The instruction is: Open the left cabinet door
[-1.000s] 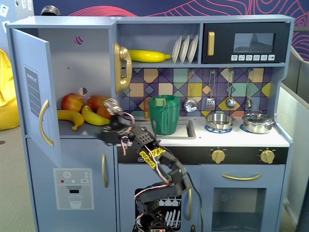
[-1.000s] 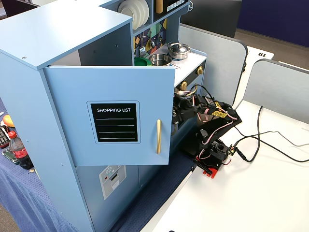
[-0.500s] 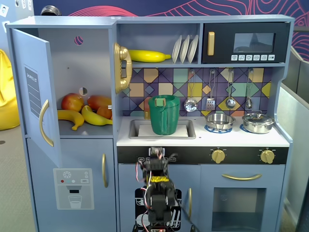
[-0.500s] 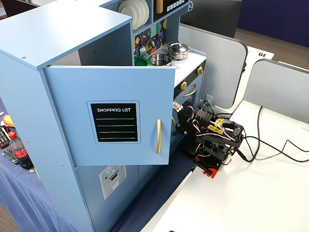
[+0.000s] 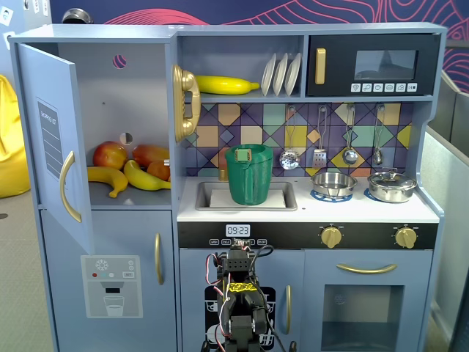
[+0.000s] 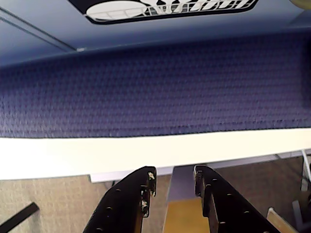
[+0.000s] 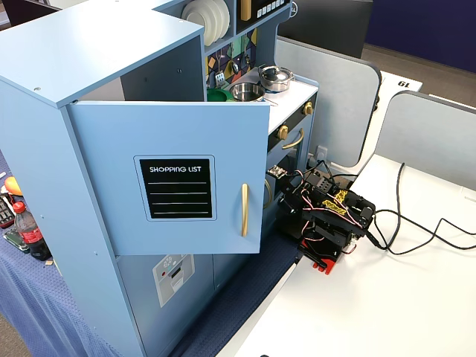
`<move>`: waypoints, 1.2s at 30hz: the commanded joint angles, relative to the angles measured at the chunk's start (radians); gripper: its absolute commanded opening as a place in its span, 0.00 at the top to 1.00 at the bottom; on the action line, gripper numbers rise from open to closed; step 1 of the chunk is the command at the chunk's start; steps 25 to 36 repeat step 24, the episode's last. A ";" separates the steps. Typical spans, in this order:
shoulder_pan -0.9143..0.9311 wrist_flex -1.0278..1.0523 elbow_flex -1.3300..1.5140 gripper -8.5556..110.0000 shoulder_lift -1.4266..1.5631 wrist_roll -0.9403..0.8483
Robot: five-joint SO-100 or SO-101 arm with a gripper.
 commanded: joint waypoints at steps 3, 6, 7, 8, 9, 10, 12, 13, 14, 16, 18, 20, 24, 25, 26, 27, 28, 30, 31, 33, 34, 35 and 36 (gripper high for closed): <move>0.046 0.190 -0.003 0.92 -0.009 -0.014; 0.058 0.190 -0.003 0.92 -0.008 -0.011; 0.061 0.190 -0.003 0.92 -0.008 -0.011; 0.064 0.190 -0.003 0.92 -0.008 -0.011; 0.067 0.190 -0.003 0.92 -0.008 -0.011; 0.069 0.190 -0.003 0.92 -0.008 -0.011; 0.071 0.190 -0.003 0.92 -0.008 -0.011; 0.071 0.190 -0.003 0.92 -0.008 -0.011; 0.071 0.190 -0.003 0.92 -0.008 -0.011; 0.071 0.190 -0.003 0.92 -0.008 -0.011; 0.071 0.190 -0.003 0.92 -0.008 -0.011; 0.071 0.190 -0.003 0.92 -0.008 -0.011; 0.071 0.190 -0.003 0.92 -0.008 -0.011; 0.071 0.190 -0.003 0.92 -0.008 -0.011; 0.071 0.190 -0.003 0.92 -0.008 -0.011; 0.071 0.190 -0.003 0.92 -0.008 -0.011; 0.071 0.190 -0.003 0.92 -0.008 -0.011; 0.071 0.190 -0.003 0.92 -0.008 -0.011; 0.071 0.190 -0.003 0.92 -0.008 -0.011; 0.071 0.190 -0.003 0.92 -0.008 -0.011; 0.071 0.190 -0.003 0.92 -0.008 -0.011; 0.071 0.190 -0.003 0.92 -0.008 -0.011; 0.071 0.190 -0.003 0.92 -0.008 -0.011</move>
